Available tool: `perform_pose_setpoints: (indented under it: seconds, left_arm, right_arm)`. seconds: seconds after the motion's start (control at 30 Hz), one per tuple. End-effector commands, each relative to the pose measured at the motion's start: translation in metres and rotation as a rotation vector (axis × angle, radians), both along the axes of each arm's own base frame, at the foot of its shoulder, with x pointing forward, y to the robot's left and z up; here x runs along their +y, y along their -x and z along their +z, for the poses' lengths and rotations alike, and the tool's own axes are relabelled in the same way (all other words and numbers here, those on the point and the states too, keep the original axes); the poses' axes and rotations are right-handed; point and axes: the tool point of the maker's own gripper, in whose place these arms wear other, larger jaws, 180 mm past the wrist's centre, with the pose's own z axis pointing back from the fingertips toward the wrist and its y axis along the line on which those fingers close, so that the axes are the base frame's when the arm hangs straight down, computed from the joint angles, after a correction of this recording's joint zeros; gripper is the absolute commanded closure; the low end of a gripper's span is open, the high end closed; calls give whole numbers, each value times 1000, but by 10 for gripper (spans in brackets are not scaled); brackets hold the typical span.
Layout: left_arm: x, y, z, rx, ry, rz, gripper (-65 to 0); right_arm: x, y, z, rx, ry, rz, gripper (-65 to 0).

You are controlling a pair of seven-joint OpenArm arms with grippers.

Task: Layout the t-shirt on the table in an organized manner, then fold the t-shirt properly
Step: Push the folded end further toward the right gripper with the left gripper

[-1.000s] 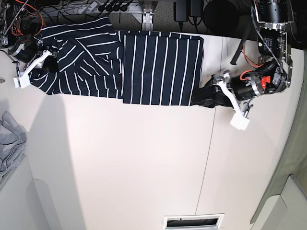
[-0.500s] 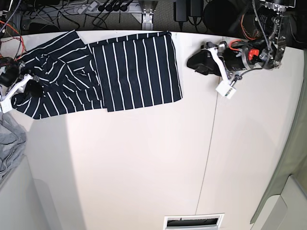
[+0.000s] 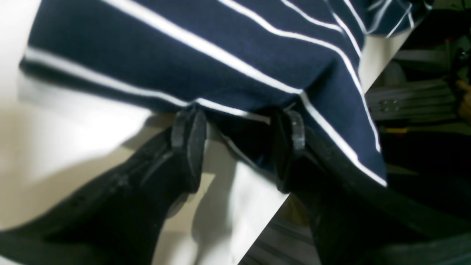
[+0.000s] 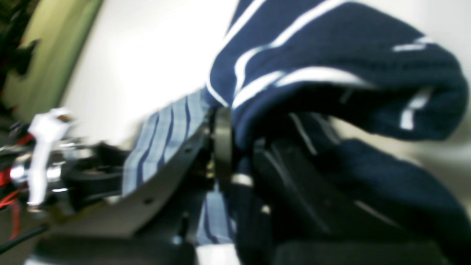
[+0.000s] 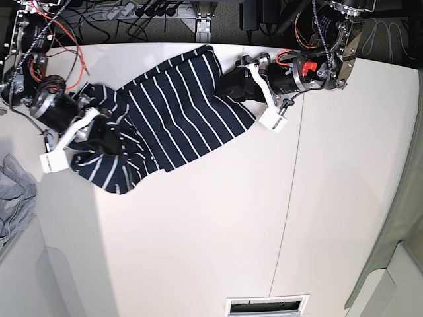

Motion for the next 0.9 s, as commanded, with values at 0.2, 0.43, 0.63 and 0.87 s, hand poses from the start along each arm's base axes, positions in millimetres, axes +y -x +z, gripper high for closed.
perform_pose_setpoints:
  seconds: [0.2, 0.43, 0.63, 0.87]
  left_arm:
    - [9, 4, -9, 13, -72, -31, -316]
    - [9, 4, -9, 13, -72, -31, -316]
    - [13, 8, -11, 27, -82, -37, -316]
    - [43, -3, -3, 28, -64, 34, -316]
  right_arm:
    - [109, 18, 5, -43, -42, 227, 0]
    - [167, 40, -3, -114, 80, 410, -403]
    - [198, 38, 15, -195, 91, 513, -403]
    - [202, 25, 31, -251, 100, 526, -403]
